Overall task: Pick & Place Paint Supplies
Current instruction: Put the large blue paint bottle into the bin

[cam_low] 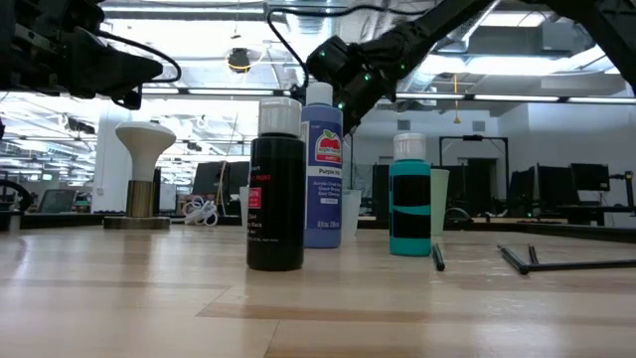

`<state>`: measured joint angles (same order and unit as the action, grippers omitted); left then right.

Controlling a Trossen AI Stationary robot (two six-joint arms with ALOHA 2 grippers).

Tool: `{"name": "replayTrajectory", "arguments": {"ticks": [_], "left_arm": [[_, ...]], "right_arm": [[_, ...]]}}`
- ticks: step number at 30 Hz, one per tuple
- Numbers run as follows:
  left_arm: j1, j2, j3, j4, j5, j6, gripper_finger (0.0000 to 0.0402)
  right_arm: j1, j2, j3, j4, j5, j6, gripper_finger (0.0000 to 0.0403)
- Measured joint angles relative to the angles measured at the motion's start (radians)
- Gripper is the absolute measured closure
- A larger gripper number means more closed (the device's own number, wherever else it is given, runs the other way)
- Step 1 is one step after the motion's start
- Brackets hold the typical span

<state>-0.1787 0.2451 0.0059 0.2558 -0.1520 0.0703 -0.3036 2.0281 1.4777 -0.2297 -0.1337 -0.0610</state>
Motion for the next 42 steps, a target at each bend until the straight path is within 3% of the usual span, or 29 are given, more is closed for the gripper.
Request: {"name": "replayTrajectory", "arguments": {"ticks": [8, 17, 21, 26, 32, 42], "left_arm": [[0.0, 0.0, 0.0, 0.001, 0.0, 0.0, 0.04], [0.0, 0.01, 0.0, 0.004, 0.0, 0.0, 0.04], [0.0, 0.017, 0.0, 0.008, 0.0, 0.0, 0.04], [0.0, 0.018, 0.0, 0.009, 0.0, 0.0, 0.04], [0.0, 0.018, 0.0, 0.015, 0.0, 0.0, 0.04], [0.0, 0.036, 0.0, 0.031, 0.0, 0.0, 0.04]], "right_arm": [[0.039, -0.05, 0.18, -0.315, 0.0, -0.069, 0.0188], [0.119, -0.362, 0.22, -0.658, 0.001, -0.022, 0.0197], [0.206, -0.471, 0.155, -0.702, 0.004, 0.048, 0.0199], [0.333, -0.55, 0.002, -0.668, 0.128, 0.15, 0.0201], [0.423, -0.56, -0.191, -0.412, 0.172, 0.174, 0.0199], [0.422, -0.412, -0.22, -0.132, 0.159, 0.07, 0.0144]]}}
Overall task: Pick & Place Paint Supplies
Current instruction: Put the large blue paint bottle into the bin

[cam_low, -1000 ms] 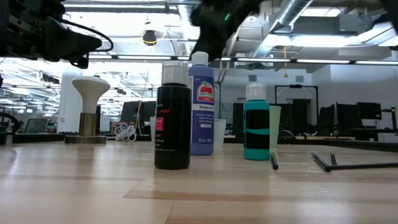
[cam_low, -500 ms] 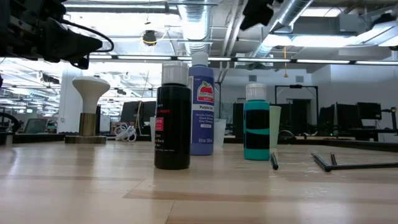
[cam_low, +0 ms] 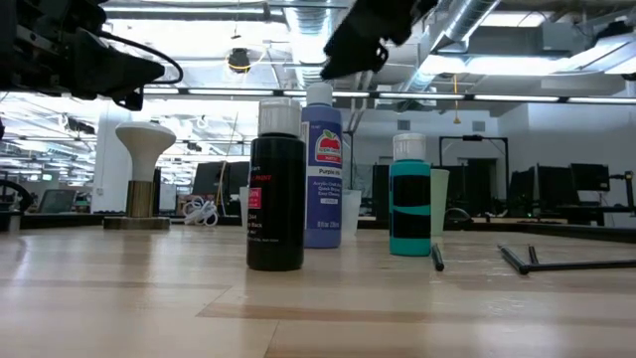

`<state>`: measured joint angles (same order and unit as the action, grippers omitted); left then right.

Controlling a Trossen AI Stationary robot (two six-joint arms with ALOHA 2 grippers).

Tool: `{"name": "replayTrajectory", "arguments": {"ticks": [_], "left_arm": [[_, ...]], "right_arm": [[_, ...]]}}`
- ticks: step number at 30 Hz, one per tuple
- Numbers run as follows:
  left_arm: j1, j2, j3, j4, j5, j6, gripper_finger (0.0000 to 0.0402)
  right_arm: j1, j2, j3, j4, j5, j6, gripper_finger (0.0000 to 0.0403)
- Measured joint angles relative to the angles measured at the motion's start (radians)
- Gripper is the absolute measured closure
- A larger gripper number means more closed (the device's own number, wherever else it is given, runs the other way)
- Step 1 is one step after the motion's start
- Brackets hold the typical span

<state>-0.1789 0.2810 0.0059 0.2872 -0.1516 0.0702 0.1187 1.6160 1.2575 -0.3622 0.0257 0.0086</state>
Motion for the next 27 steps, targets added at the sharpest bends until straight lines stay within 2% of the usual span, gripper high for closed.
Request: {"name": "replayTrajectory", "arguments": {"ticks": [9, 12, 19, 23, 27], "left_arm": [[0.0, 0.037, 0.0, 0.019, 0.0, 0.0, 0.04], [0.0, 0.04, 0.0, 0.021, 0.0, 0.0, 0.04], [0.0, 0.042, 0.0, 0.027, 0.0, 0.0, 0.04], [0.0, 0.042, 0.0, 0.029, 0.0, 0.0, 0.04], [0.0, 0.042, 0.0, 0.029, 0.0, 0.0, 0.04]], "right_arm": [[-0.05, 0.087, 0.0, 0.051, -0.032, -0.009, 0.0142], [-0.051, 0.101, -0.001, 0.068, -0.078, -0.008, 0.0142], [-0.047, 0.109, -0.001, 0.087, -0.08, 0.0, 0.0147], [-0.048, 0.097, 0.0, 0.09, -0.078, 0.0, 0.0183], [-0.054, 0.098, 0.0, 0.072, -0.079, -0.006, 0.0246]]}}
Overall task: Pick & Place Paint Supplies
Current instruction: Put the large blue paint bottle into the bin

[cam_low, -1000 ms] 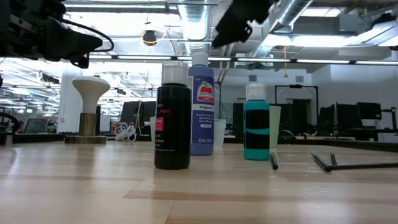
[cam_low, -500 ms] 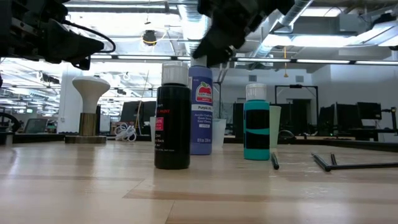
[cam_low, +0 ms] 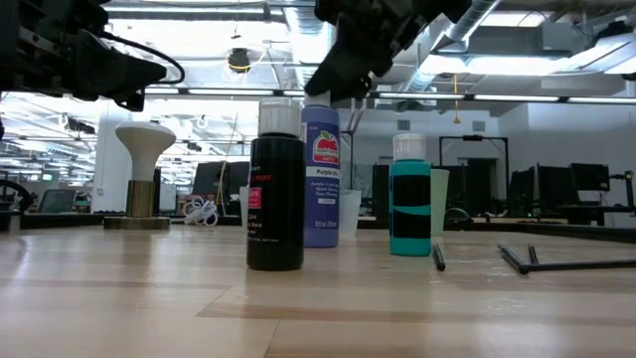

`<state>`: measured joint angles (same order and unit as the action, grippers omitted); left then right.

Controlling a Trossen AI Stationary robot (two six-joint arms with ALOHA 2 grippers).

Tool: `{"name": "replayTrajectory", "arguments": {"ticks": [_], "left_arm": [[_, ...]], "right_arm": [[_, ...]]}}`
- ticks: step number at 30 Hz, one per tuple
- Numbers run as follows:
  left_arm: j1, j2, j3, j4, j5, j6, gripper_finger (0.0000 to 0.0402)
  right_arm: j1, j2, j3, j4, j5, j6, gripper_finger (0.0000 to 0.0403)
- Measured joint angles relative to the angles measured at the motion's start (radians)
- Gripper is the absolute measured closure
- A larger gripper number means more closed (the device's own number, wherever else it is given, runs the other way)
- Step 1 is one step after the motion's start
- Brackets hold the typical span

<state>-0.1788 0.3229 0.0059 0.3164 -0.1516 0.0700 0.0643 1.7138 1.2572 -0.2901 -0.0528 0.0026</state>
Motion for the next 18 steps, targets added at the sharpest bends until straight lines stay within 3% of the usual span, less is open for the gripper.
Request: {"name": "replayTrajectory", "arguments": {"ticks": [4, 11, 18], "left_arm": [[0.0, 0.0, 0.0, 0.0, 0.0, 0.0, 0.04], [0.0, 0.0, 0.0, 0.001, 0.0, 0.0, 0.04], [0.0, 0.0, 0.0, 0.004, 0.0, 0.0, 0.04]], "right_arm": [[-0.001, 0.006, 0.0, 0.005, -0.001, -0.024, 0.029], [0.0, 0.006, 0.001, 0.002, 0.027, -0.028, 0.0278], [-0.008, -0.04, -0.004, -0.009, 0.057, -0.078, 0.0293]]}}
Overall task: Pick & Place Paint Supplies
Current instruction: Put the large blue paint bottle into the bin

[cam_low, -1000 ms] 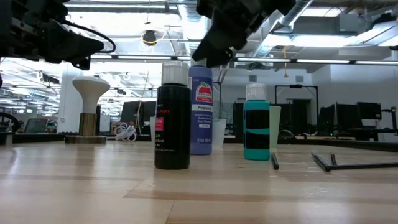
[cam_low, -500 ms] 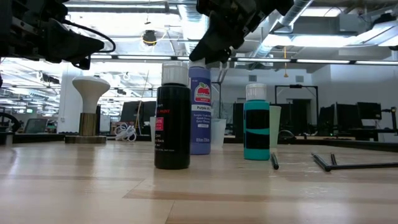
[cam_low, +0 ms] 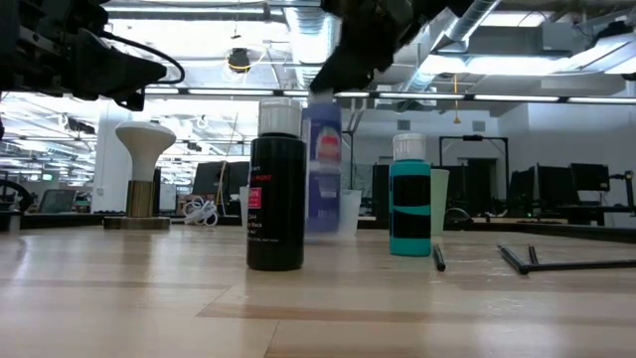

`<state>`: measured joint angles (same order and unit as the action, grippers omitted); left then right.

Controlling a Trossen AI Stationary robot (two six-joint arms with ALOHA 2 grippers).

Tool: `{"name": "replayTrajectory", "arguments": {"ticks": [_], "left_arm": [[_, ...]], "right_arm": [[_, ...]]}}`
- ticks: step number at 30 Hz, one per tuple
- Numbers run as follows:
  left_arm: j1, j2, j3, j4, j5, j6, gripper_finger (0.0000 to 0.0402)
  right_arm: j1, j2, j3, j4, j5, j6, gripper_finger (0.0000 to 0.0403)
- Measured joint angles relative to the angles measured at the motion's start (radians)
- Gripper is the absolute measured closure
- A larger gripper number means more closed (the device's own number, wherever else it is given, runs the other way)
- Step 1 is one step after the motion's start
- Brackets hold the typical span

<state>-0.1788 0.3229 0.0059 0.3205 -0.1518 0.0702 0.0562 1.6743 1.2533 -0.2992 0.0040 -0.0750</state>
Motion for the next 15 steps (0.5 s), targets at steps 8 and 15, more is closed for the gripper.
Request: {"name": "replayTrajectory", "arguments": {"ticks": [8, 15], "left_arm": [[0.0, 0.0, 0.0, 0.003, 0.0, 0.0, 0.04], [0.0, 0.0, 0.0, 0.003, 0.0, 0.0, 0.04]], "right_arm": [[-0.06, -0.162, 0.002, 0.013, -0.004, -0.014, 0.0293], [-0.204, -0.247, 0.004, 0.024, 0.117, 0.004, 0.0293]]}}
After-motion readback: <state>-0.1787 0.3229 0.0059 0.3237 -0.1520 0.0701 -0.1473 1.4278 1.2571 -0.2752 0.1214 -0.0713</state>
